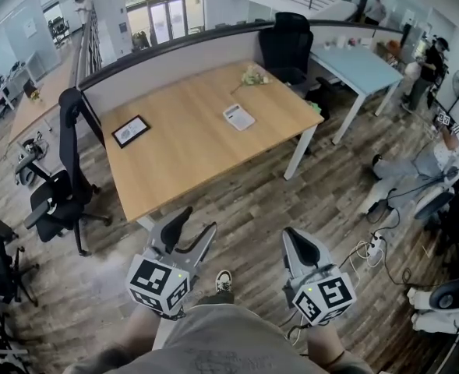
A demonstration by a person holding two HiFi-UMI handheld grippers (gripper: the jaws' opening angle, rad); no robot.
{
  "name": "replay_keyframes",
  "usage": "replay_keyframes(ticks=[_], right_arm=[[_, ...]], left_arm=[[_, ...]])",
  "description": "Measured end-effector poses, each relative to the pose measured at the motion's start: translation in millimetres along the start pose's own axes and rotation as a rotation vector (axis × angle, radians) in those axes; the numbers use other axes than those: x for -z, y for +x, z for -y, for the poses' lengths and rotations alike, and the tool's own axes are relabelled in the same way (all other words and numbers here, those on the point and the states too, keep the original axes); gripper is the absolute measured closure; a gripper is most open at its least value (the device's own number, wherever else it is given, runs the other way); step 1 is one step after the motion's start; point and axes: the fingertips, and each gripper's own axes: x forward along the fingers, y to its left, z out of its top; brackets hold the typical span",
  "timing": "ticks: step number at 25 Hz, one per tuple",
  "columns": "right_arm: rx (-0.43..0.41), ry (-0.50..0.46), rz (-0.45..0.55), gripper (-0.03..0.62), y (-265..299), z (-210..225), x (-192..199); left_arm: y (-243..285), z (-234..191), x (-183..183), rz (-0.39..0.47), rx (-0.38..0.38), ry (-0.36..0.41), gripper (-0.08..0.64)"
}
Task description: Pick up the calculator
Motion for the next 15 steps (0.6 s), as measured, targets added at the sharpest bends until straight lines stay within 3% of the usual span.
replay_keyframes(ticks=[7, 15], right_arm=[[0.024, -0.009, -0.03, 0.572, 67, 26, -12], [0.077, -0.037, -0.033, 0.572, 120, 63, -22]], left_arm=[[52, -60, -18, 0.024, 0.016, -0.062, 0.327], [90, -123, -18, 0.016, -0.018, -0.051, 0.327]])
